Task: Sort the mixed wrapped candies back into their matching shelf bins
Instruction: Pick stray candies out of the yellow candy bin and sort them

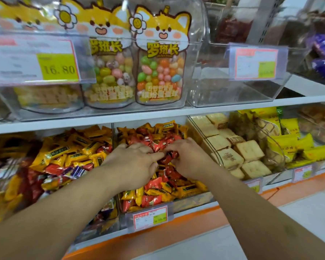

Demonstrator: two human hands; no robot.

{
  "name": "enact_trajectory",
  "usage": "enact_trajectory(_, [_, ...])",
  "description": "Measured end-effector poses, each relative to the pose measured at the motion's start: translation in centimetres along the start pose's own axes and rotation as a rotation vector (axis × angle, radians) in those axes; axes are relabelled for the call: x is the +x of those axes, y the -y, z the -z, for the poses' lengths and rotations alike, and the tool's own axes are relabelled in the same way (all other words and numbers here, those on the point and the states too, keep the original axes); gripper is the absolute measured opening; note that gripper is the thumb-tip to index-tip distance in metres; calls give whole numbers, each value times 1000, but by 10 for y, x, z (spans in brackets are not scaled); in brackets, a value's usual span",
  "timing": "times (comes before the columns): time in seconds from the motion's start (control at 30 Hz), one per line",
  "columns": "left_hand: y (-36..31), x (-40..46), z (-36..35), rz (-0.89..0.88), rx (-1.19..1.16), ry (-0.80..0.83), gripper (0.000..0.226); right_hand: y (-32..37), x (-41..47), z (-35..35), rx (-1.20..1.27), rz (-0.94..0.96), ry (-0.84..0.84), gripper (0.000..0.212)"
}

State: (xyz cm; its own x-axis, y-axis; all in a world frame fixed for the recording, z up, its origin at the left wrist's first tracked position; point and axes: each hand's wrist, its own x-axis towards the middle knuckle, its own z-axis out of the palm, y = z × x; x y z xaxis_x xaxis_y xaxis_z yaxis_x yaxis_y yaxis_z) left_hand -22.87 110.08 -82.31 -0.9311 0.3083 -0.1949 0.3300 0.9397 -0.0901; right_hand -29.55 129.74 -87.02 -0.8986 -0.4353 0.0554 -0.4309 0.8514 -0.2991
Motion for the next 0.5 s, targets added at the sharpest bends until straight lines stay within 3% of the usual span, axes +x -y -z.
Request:
enact_trajectory(0.17, [-2, 4, 2, -1, 11, 77, 50, -1, -2, 1, -33, 20, -70, 36])
enact_trajectory(0.5, [-3, 4, 7, -32, -6, 166, 50, 11, -16, 20, 115, -110, 14, 41])
